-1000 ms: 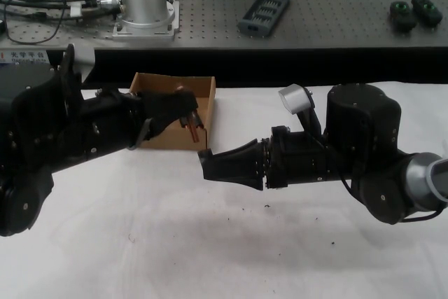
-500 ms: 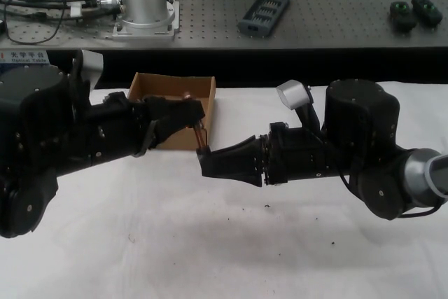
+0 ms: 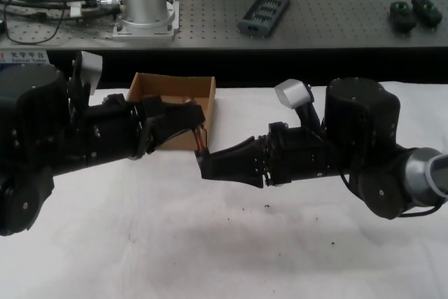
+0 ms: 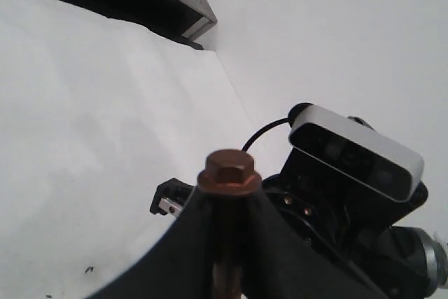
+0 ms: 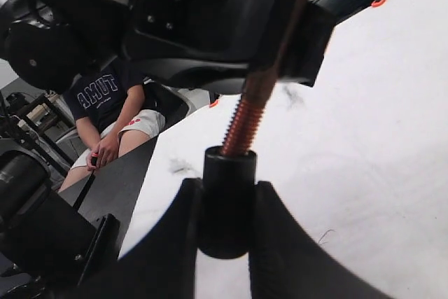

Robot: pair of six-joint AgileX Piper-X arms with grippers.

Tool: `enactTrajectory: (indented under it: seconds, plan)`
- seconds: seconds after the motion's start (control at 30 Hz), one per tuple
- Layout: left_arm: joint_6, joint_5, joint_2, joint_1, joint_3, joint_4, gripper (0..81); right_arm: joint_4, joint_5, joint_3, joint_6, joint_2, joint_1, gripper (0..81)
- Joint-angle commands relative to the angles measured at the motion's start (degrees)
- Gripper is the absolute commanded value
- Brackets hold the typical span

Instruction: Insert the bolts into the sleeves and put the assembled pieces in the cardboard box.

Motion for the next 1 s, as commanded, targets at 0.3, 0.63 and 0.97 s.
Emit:
enactTrajectory:
  seconds: [0.3, 0.63, 0.97]
  plan:
    - [16.7, 6.5, -1.9, -0.4, -0.2, -0.5, 0.6, 0.2, 1.9, -0.8, 1.3, -0.7, -1.0, 5.1]
    - [13.8, 2.9, -1.9, -0.4, -0.2, -0.3, 0.6, -5.2, 3.6, -2.0, 5.1, -0.7, -1.9, 5.1]
    - [14.6, 4.4, -1.9, -0.4, -0.2, -0.4, 0.6, -5.6, 3.6, -2.8, 5.9, -0.7, -1.9, 5.1]
